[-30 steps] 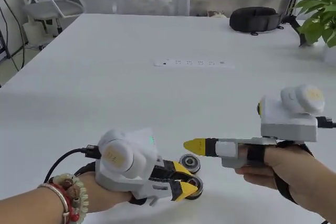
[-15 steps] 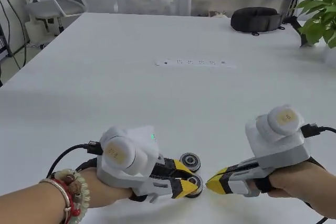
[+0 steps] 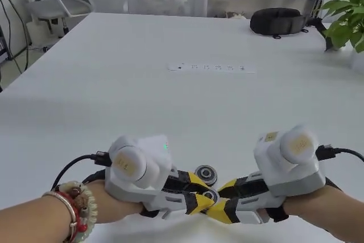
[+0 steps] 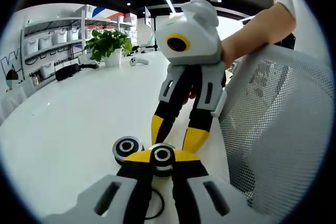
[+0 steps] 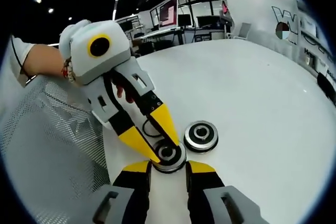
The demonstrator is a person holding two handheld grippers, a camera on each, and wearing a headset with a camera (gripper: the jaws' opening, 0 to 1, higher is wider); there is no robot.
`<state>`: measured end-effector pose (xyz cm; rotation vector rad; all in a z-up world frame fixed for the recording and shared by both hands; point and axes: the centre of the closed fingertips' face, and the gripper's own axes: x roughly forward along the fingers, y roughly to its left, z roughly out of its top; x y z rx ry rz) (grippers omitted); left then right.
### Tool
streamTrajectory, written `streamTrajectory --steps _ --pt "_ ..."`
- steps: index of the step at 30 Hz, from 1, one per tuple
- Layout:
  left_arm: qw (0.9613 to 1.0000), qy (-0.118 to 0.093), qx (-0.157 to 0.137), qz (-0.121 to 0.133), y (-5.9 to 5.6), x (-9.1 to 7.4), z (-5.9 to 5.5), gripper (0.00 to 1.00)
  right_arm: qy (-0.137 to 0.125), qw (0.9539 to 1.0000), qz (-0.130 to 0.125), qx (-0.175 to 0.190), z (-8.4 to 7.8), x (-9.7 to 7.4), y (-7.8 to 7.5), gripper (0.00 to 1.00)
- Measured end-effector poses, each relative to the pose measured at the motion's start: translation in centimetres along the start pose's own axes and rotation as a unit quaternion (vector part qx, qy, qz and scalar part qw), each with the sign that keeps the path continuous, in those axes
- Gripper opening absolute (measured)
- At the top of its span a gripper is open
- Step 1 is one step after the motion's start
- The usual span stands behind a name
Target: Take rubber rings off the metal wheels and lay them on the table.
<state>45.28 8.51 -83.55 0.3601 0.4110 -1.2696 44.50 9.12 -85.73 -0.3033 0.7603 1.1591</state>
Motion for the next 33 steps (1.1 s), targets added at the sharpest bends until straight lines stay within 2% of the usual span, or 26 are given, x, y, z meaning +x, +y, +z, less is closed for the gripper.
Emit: streamTrajectory --steps 4,15,16,17,18,19,20,21,25,29,33 --pt "1.0000 0.000 -0.001 0.000 0.0 0.0 0.0 0.08 0.007 0.9997 -0.001 -0.024 -0.2 -0.1 -0.1 0.22" --pt "1.0000 -0.002 -0.004 0.002 0.0 0.0 0.0 0.08 0.009 0.9994 0.003 -0.033 -0.3 -0.4 -0.2 0.19" --pt "1.0000 -0.002 -0.004 0.002 0.0 0.0 0.0 0.08 0.010 0.9994 0.003 -0.033 -0.4 -0.5 -0.2 0.17" --pt "1.0000 -0.002 -0.004 0.002 0.0 0.0 0.0 0.08 0.022 0.9988 0.001 -0.044 -0.8 -0.6 -0.4 0.14" --pt "1.0000 -0.001 -0.004 0.004 0.1 -0.1 -0.1 0.08 0.016 0.9992 0.003 -0.036 -0.7 -0.7 -0.4 0.11" --pt "1.0000 -0.001 -0.005 0.004 0.2 -0.1 -0.1 0.08 0.019 0.9992 0.004 -0.036 -0.7 -0.8 -0.4 0.03" --pt "1.0000 -0.001 -0.006 0.004 0.2 -0.2 -0.1 0.08 0.018 0.9987 -0.013 -0.046 -0.6 -0.9 -1.0 0.00" --pt "1.0000 -0.002 -0.004 0.004 0.2 -0.1 -0.1 0.08 0.016 0.9990 0.001 -0.042 -0.6 -0.8 -0.5 0.00" --pt "1.0000 -0.002 -0.005 0.005 0.2 -0.1 -0.1 0.08 0.019 0.9989 -0.005 -0.043 -0.6 -0.8 -0.6 0.00" --pt "1.0000 -0.002 -0.008 0.006 0.2 -0.1 -0.1 0.08 0.019 0.9995 -0.009 -0.025 -0.6 -0.7 -0.8 0.00" --pt "0.9999 -0.002 -0.009 0.007 0.3 -0.1 -0.1 0.08 0.021 0.9996 -0.011 0.013 -0.6 -0.7 -1.0 0.00"
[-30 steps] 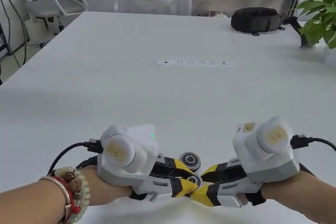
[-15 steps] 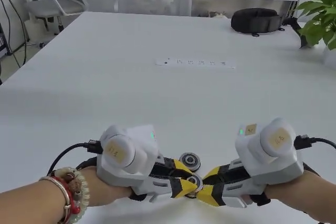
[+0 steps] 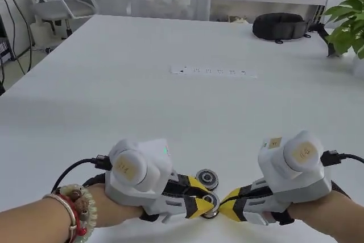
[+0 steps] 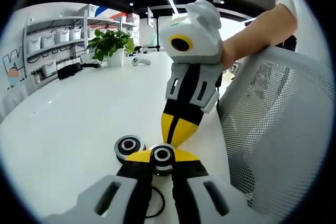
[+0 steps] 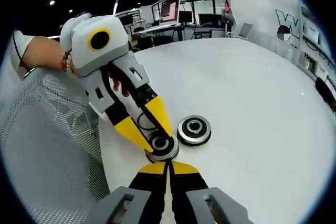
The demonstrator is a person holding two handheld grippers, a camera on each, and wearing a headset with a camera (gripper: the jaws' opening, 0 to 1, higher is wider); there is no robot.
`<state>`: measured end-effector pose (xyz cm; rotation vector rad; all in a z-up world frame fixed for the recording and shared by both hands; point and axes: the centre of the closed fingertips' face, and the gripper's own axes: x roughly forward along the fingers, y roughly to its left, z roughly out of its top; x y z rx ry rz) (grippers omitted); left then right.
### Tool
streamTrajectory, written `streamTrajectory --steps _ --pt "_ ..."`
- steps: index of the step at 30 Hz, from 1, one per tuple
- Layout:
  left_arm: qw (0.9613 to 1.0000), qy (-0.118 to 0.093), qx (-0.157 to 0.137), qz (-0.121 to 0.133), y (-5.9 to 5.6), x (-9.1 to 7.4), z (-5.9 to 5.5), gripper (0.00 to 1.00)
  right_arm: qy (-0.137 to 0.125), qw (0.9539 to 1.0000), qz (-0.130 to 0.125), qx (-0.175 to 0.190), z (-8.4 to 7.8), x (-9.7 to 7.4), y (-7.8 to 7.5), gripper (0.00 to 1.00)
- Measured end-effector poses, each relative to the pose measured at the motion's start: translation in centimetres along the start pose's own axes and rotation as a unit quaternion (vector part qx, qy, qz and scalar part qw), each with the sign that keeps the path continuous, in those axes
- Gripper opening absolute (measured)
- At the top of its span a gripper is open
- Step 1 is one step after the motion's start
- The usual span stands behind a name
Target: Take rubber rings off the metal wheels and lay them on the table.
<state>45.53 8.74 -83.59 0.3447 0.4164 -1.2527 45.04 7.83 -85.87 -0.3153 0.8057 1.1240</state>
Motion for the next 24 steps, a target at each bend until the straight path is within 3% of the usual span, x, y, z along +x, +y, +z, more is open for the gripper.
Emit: streamTrajectory --steps 2,14,24 --pt "1.0000 0.001 0.000 0.000 -0.01 0.00 -0.02 0.08 0.001 0.9995 0.002 0.031 -0.06 -0.04 -0.07 0.00" --pt "1.0000 0.001 0.002 0.000 -0.01 0.02 -0.05 0.08 0.015 0.9938 -0.007 0.110 -0.27 -0.14 -0.30 0.00" --pt "1.0000 -0.001 0.002 0.000 -0.02 0.00 -0.03 0.08 -0.004 0.9884 0.003 0.152 -0.12 -0.60 -0.28 0.00"
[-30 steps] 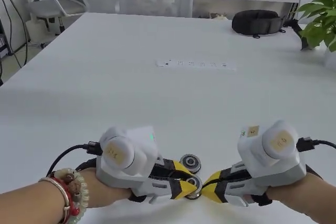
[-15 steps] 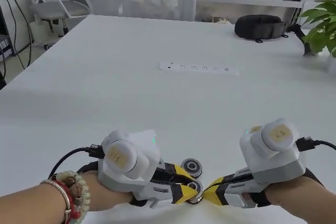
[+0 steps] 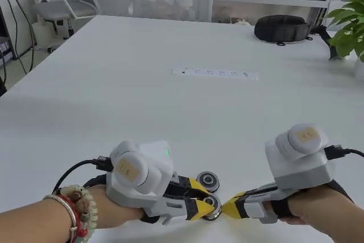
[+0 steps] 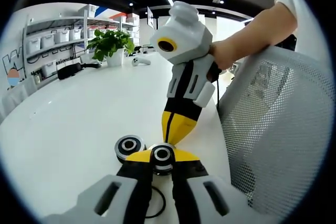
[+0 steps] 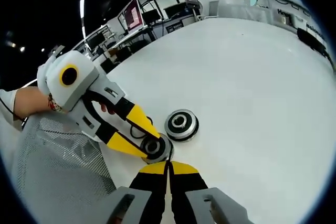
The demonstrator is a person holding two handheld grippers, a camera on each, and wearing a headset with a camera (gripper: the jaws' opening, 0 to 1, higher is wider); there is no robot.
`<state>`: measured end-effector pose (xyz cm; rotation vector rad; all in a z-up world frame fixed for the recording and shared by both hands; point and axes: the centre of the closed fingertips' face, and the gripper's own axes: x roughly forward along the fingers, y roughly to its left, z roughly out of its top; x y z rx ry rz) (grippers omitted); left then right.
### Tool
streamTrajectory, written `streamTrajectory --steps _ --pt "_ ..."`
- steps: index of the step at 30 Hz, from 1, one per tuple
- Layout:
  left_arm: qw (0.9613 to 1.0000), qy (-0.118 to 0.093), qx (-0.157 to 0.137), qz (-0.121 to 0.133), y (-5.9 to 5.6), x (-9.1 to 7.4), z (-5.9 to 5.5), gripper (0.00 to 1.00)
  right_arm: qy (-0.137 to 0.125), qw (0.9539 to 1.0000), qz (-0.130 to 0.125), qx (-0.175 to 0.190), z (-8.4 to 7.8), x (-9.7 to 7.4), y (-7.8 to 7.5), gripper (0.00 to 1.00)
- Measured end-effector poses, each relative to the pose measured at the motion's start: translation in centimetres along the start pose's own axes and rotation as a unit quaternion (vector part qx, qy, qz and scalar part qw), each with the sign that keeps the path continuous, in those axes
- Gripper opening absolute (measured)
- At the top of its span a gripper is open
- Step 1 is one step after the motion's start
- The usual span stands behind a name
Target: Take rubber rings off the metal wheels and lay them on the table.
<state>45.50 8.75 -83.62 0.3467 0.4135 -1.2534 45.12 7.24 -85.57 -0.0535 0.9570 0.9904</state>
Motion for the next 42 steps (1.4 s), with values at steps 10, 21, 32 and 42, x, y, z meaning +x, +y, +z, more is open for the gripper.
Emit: streamTrajectory --steps 10,21,32,42 --pt "1.0000 0.001 0.000 0.001 0.0 0.0 0.0 0.07 -0.049 0.9974 0.027 0.045 1.6 -0.8 0.6 0.00" --pt "1.0000 0.003 0.005 -0.001 0.0 -0.1 0.0 0.07 -0.040 0.9973 0.027 0.054 1.2 -0.6 0.6 0.00" --pt "1.0000 0.006 0.004 -0.004 -0.1 -0.2 -0.1 0.07 -0.045 0.9956 0.041 0.072 1.5 -0.6 1.1 0.00" --pt "1.0000 0.005 0.004 -0.006 -0.2 -0.2 -0.1 0.07 -0.044 0.9951 0.051 0.073 1.6 -0.5 1.5 0.00"
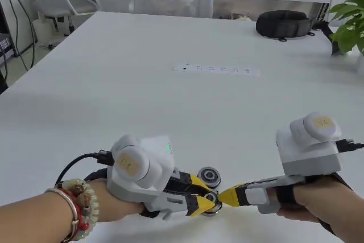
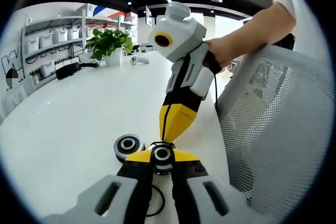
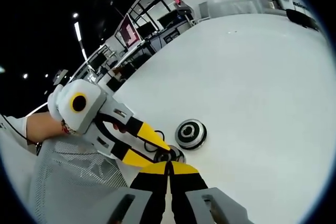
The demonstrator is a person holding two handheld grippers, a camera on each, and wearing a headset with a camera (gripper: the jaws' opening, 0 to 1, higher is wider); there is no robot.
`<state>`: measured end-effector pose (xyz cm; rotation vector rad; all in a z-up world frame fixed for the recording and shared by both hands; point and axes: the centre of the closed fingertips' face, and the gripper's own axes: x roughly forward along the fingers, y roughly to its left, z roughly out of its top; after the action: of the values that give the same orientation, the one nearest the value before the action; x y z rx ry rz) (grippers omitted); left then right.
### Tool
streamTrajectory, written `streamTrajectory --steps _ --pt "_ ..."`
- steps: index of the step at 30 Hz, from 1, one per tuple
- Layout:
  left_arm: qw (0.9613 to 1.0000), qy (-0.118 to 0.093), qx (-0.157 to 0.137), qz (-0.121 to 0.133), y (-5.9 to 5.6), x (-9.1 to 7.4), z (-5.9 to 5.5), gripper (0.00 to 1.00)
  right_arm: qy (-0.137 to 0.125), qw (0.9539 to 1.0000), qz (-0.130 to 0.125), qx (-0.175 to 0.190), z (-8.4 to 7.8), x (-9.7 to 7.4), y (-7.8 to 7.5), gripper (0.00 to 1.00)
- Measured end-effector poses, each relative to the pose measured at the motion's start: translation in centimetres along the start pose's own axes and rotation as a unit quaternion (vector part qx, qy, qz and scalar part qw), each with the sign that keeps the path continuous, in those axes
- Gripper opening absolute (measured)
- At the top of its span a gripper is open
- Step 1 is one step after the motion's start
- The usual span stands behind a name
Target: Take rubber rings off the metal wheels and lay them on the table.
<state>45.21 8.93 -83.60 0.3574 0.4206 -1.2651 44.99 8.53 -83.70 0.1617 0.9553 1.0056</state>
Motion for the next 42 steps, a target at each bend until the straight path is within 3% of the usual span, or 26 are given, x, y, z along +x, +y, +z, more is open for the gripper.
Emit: streamTrajectory --steps 5,11,13,21,29,42 --pt "1.0000 0.000 0.001 -0.001 0.0 0.0 0.0 0.07 -0.002 1.0000 0.007 0.001 0.1 0.0 0.3 0.00" --pt "1.0000 -0.001 0.002 -0.001 0.0 0.0 0.0 0.07 -0.011 0.9995 0.029 -0.004 0.8 0.3 1.7 0.00" --pt "1.0000 -0.001 0.002 -0.001 0.0 0.0 0.0 0.07 -0.006 0.9996 0.019 -0.023 0.7 0.5 1.6 0.00" --pt "1.0000 -0.002 0.000 0.000 0.0 0.0 0.0 0.07 -0.013 0.9994 0.032 -0.004 1.0 0.0 1.6 0.00" --pt "1.0000 -0.007 -0.003 -0.002 0.0 0.0 0.0 0.08 -0.013 0.9995 0.022 0.017 0.8 0.1 0.9 0.00" --pt "0.9998 0.011 -0.007 -0.013 -0.4 0.1 0.1 0.13 0.010 0.9998 -0.002 0.020 -0.2 0.3 -0.1 0.00"
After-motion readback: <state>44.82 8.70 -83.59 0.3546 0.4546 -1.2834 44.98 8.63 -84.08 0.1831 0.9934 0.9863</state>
